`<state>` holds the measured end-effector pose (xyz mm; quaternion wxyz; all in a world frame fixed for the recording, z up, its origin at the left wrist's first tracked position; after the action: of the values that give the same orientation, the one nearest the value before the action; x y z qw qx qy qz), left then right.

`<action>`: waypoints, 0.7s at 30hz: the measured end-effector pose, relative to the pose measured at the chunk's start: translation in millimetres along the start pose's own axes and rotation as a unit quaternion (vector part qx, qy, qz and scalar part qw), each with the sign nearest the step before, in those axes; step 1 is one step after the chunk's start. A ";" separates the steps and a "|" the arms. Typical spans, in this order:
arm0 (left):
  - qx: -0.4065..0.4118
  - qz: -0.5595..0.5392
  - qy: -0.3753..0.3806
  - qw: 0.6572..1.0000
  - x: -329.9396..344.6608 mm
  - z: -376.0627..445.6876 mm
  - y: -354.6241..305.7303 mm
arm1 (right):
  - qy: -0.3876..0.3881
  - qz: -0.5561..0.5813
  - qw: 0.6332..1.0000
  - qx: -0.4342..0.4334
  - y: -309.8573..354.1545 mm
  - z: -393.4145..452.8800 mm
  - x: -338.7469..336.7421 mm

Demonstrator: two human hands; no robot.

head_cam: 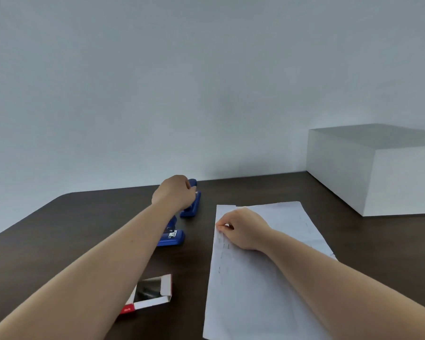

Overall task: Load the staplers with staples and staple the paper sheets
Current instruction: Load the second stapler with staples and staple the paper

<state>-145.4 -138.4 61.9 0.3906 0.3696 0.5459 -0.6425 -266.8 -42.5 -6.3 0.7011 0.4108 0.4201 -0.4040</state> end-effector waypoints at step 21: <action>0.071 -0.172 -0.002 0.982 -29.3 -80.0 48.4 | 0.060 0.111 0.992 -0.011 65.7 11.3 16.4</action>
<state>-85.4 -61.1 57.9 0.2482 0.2953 0.5535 -0.7381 -198.8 -34.5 -2.4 0.7197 0.4707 0.4171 -0.2939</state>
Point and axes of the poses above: each hand's wrist, its own z-axis towards the middle knuckle, its own x-axis out of the palm, y = z × x, the point moved 7 cm from there along z, towards the middle knuckle, and after that the axes turned 15 degrees about -x, right-handed, at the moved point
